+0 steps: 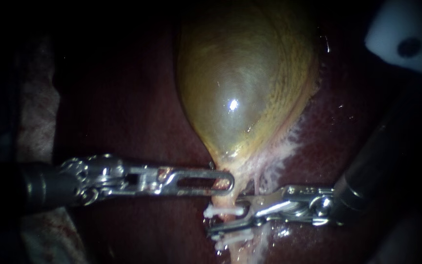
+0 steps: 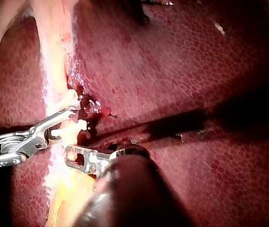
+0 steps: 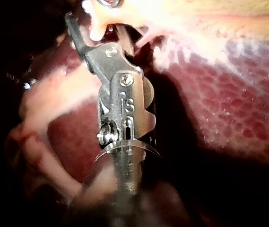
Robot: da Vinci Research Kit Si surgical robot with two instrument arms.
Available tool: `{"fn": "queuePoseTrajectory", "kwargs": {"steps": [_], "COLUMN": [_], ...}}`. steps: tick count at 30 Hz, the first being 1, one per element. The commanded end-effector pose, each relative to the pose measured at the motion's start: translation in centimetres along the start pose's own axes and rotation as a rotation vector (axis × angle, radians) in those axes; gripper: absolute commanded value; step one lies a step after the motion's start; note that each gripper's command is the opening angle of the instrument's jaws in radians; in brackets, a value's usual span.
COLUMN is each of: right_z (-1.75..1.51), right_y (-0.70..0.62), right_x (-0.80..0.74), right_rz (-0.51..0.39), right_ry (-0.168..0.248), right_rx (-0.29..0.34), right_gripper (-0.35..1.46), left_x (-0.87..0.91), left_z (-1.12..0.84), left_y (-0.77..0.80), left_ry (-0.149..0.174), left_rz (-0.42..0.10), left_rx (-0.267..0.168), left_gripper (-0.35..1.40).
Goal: Going back third clip left tube
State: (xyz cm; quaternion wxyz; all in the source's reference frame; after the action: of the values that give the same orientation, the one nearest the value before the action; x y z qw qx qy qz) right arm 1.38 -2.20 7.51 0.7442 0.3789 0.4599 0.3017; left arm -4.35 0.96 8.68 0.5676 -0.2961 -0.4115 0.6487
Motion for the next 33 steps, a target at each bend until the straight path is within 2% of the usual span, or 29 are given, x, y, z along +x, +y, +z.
{"fn": "queuePoseTrajectory", "kwargs": {"steps": [1,10,22,27,33], "right_z": [-0.03,-0.25,-0.42,-0.56,-0.81], "right_y": [-0.01,-0.07,-0.06,-0.15,-0.32], "right_x": [0.01,-0.02,-0.1,-0.13,-0.06], "right_rz": [-0.013,-0.091,-0.191,-0.244,-0.281], "right_ry": [0.002,-0.003,-0.011,-0.017,-0.03], "right_rx": [-0.002,-0.025,-0.073,-0.106,-0.133], "right_gripper": [0.4,0.39,0.39,0.39,0.4], "left_x": [0.0,0.0,0.0,0.0,0.0], "left_z": [0.0,0.0,0.0,0.0,0.0], "left_y": [0.0,0.0,0.0,0.0,0.0], "left_ry": [0.0,0.0,0.0,0.0,0.0], "left_rz": [0.0,0.0,0.0,0.0,0.0], "left_rx": [0.0,0.0,0.0,-0.001,-0.001], "left_gripper": [-0.35,-0.35,-0.35,-0.35,-0.35]}}
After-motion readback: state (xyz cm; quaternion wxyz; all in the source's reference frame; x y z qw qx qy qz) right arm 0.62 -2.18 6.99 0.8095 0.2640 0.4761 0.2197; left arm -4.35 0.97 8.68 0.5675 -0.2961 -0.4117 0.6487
